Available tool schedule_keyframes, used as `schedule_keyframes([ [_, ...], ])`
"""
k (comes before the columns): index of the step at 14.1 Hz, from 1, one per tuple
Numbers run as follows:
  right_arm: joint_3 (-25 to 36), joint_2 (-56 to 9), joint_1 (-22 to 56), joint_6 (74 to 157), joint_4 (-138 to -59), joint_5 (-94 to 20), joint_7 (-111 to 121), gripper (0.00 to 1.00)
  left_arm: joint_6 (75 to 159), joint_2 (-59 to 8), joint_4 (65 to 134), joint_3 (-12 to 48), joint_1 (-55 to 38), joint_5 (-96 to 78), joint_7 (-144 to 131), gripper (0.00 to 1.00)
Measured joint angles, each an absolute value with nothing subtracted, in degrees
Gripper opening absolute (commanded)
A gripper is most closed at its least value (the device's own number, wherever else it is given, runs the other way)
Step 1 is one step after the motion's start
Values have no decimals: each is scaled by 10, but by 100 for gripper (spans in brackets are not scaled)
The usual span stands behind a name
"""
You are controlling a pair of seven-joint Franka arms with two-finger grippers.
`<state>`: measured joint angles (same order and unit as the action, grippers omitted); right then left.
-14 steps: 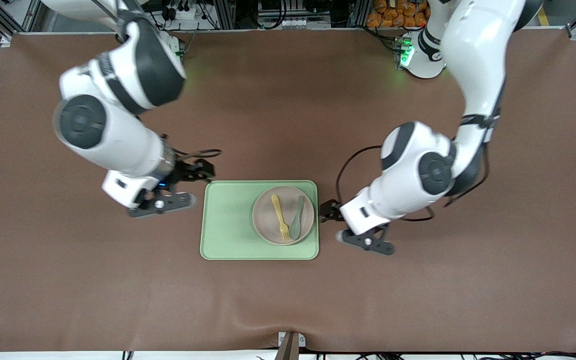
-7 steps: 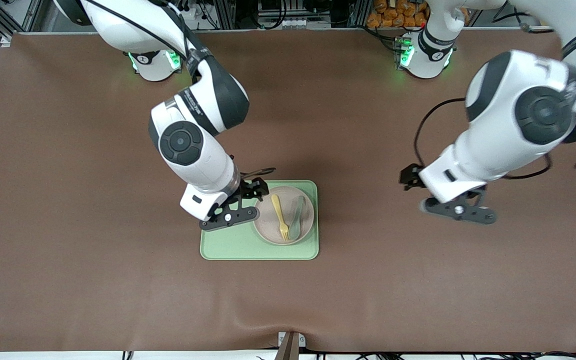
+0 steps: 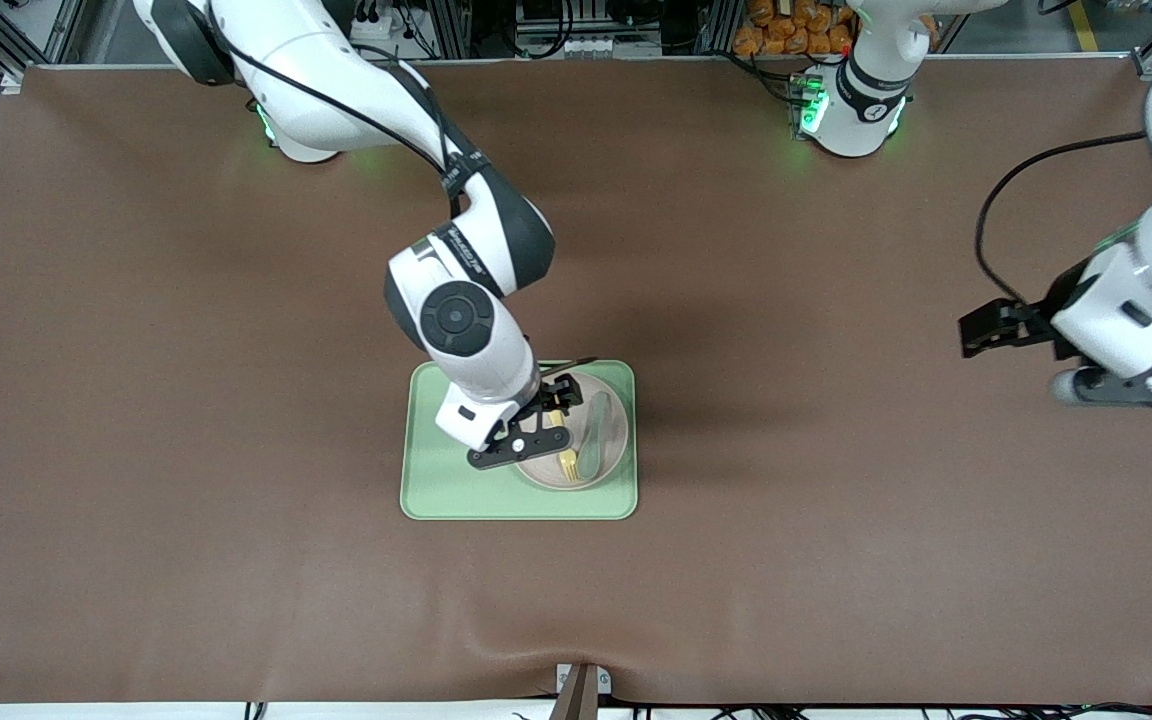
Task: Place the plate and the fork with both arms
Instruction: 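Open the left gripper and withdraw while the right gripper reaches the fork, then grasp the yellow fork on the plate with the right gripper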
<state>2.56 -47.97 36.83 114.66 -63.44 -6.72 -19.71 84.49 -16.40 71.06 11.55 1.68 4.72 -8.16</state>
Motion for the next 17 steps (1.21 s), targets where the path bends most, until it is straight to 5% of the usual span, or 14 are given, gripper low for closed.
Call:
schedule_keyframes([
  [7,26,-524,375,1167,-634,-42,-195,95,844,-107,757,118,84,42,-114,100],
  [11,26,-544,384,1183,-633,-41,-195,75,912,-47,852,120,96,36,-115,100],
  [17,26,-560,389,1191,-633,-41,-195,69,921,-33,868,125,95,36,-115,100],
])
